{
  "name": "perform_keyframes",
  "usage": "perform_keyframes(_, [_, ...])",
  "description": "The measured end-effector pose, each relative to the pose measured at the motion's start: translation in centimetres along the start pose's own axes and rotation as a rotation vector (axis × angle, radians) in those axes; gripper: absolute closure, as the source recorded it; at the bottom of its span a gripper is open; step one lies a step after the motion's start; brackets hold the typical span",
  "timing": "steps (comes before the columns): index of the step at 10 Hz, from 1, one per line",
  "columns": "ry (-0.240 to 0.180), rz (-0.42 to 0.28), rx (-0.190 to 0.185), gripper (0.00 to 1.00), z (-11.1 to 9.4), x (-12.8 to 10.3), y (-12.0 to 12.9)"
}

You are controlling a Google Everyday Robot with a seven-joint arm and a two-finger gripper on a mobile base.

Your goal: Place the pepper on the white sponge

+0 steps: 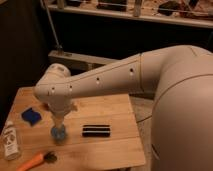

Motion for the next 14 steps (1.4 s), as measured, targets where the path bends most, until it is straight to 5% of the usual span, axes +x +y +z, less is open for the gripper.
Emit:
perform_keyframes(7, [-0.04, -0.611, -0.057, 0.35, 0.5, -0.2, 11.7])
perform_keyframes(8, [-0.047, -0.663, -0.071, 0.35, 0.7, -0.2, 12.7])
perform_keyframes(9, [-0.054, -0.727, -0.123, 0.35, 1.1, 0.0, 14.4])
perform_keyframes(12, [-0.046, -0.783, -0.183, 0.35, 2.3, -0.3, 15.4])
perform_keyframes(14, [-0.035, -0.8, -0.191, 0.35, 3.7, -0.9, 14.9])
